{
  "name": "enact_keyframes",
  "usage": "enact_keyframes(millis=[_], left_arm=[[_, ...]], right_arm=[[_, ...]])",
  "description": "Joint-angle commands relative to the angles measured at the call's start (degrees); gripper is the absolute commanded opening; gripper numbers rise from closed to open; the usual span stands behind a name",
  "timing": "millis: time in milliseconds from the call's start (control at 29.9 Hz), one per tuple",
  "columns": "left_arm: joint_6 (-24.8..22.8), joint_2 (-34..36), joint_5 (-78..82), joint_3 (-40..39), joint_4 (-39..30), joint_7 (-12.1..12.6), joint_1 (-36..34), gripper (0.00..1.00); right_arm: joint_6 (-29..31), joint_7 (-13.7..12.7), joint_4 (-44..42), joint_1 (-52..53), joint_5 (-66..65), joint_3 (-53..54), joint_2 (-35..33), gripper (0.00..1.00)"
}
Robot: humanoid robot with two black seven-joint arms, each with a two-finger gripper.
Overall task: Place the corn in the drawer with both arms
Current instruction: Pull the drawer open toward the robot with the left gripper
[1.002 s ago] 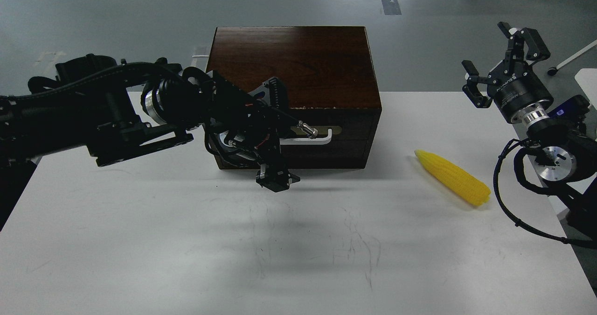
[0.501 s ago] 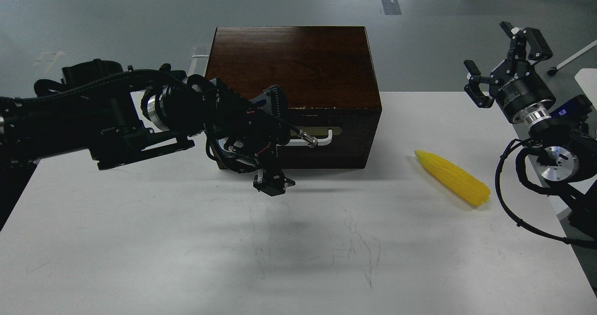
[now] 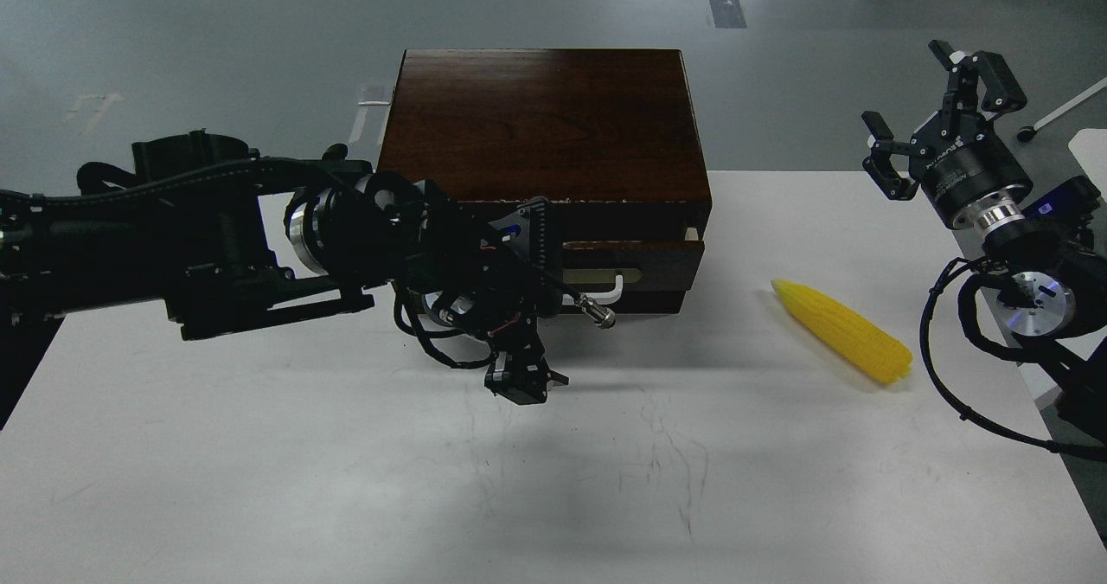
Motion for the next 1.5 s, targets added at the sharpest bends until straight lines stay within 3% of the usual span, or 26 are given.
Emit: enact_keyframes(millis=[0, 434, 1136, 1269, 1470], left_arm=[[0.01, -0.31, -0.02, -0.02, -0.66, -0.02, -0.08, 0.99], [0.01, 0.39, -0.02, -0.11, -5.84, -0.02, -0.17, 0.99], [0.01, 0.92, -0.02, -0.81, -5.84, -0.02, -4.74, 0.99], [0.01, 2.06, -0.02, -5.63, -8.39, -0.02, -7.02, 0.99], [0.01, 4.87, -24.16, -20.99, -9.1, -0.02, -11.59, 0.99]], right_arm=[[0.11, 0.0, -0.01, -0.21, 0.0, -0.16, -0.23, 1.0], [0.11, 0.0, -0.01, -0.21, 0.0, -0.07, -0.23, 1.0], [0.11, 0.0, -0.01, -0.21, 0.0, 0.28, -0.23, 1.0], [0.11, 0.0, -0.01, -0.21, 0.0, 0.28, -0.23, 1.0], [0.11, 0.0, -0.1, -0.21, 0.0, 0.28, -0.32, 1.0]])
